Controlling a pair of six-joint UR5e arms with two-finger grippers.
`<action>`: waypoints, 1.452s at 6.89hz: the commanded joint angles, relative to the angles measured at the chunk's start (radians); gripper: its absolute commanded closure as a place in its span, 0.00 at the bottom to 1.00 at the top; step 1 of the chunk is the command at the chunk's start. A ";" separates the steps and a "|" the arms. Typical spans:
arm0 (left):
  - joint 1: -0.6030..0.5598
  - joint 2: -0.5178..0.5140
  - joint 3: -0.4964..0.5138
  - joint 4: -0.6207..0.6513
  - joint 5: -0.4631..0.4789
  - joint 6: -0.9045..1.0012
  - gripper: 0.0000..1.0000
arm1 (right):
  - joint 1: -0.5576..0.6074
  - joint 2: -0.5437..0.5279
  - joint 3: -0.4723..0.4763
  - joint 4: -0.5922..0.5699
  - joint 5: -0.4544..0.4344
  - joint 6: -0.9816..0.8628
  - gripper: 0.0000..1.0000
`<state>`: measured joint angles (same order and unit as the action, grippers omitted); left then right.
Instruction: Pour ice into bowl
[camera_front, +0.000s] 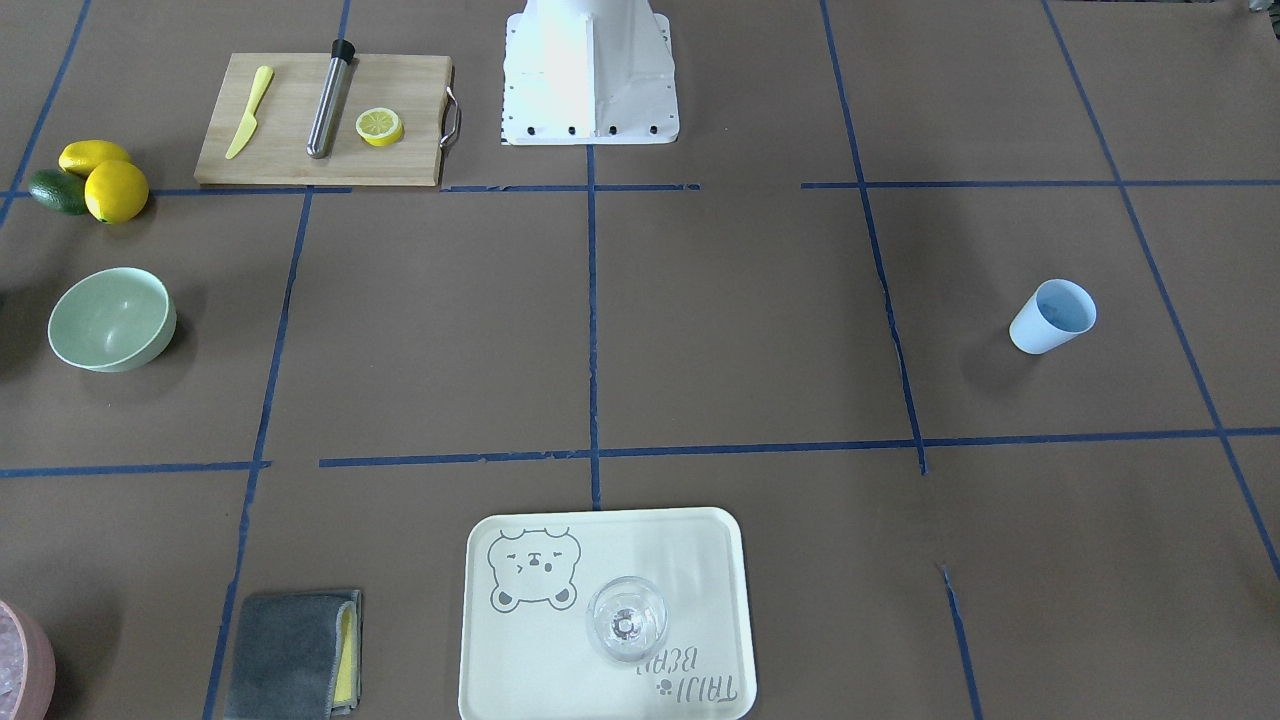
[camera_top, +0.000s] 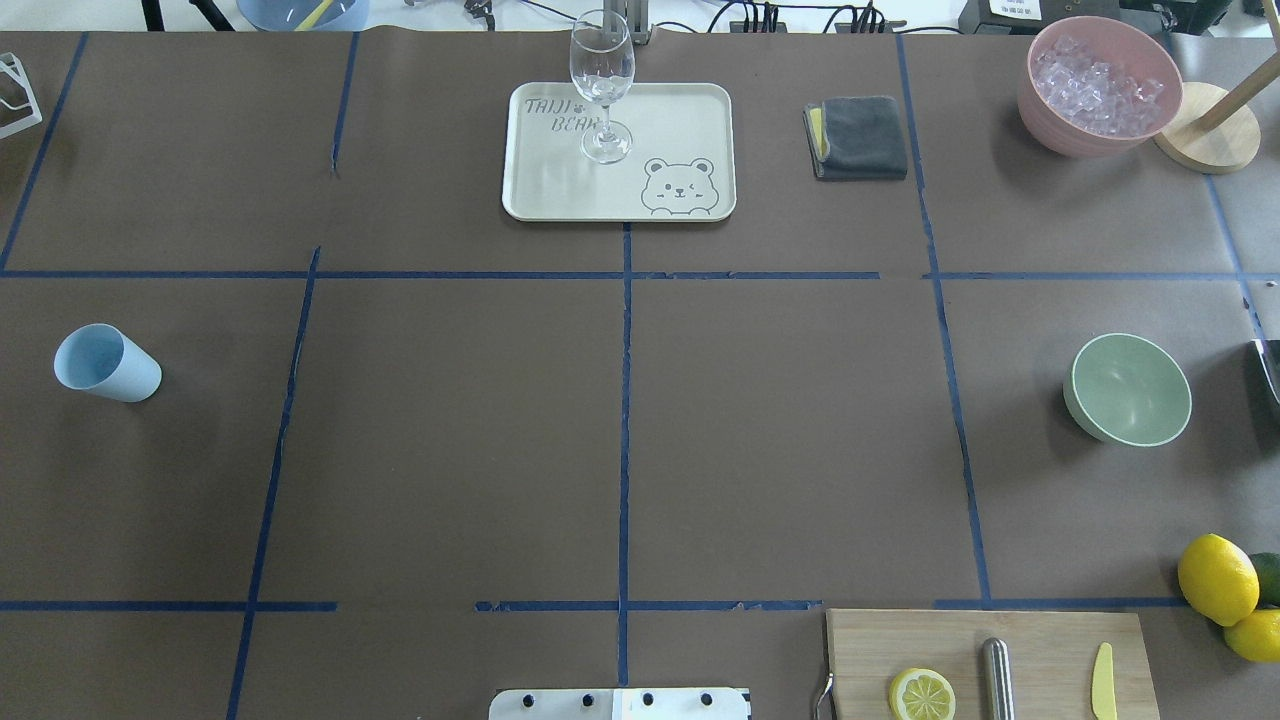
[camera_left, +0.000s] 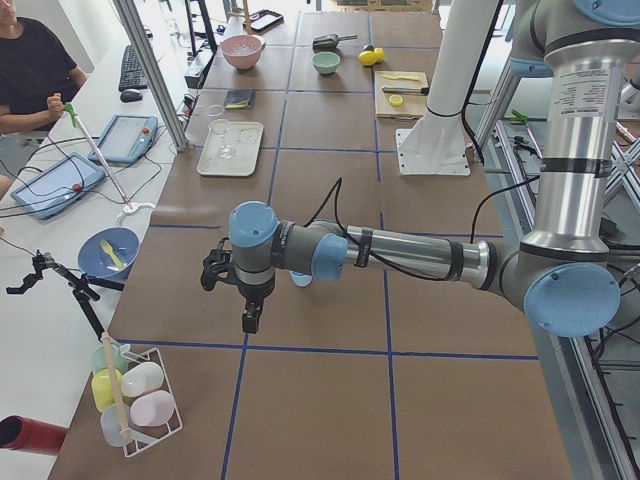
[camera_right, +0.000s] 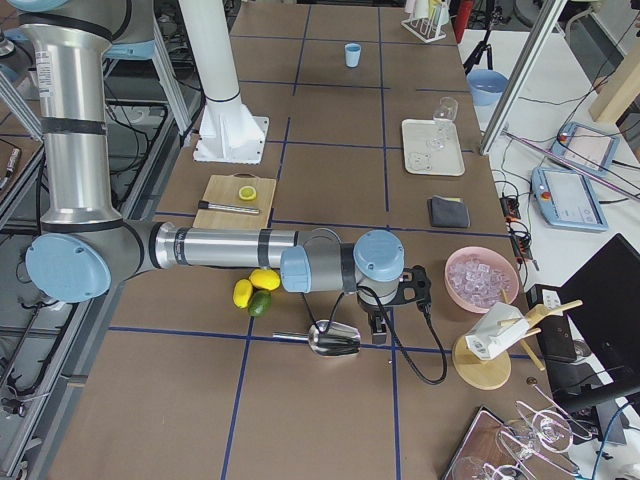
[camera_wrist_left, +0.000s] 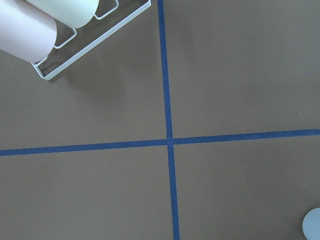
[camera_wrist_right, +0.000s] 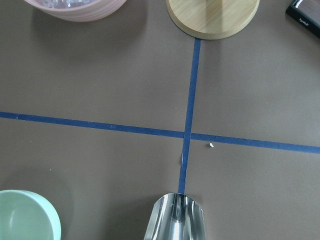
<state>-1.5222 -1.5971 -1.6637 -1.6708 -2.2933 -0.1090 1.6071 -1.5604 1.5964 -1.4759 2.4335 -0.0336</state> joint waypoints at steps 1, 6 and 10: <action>0.001 -0.001 -0.002 -0.001 -0.002 -0.001 0.00 | -0.004 0.013 0.028 0.000 -0.007 -0.002 0.00; 0.011 -0.030 -0.221 -0.035 0.009 -0.015 0.00 | -0.093 0.020 0.027 0.032 0.073 0.202 0.00; 0.237 0.203 -0.417 -0.407 0.159 -0.483 0.00 | -0.342 -0.028 0.018 0.434 -0.051 0.683 0.00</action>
<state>-1.3797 -1.4849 -2.0020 -1.9619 -2.2094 -0.4286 1.3480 -1.5549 1.6291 -1.2202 2.4308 0.4771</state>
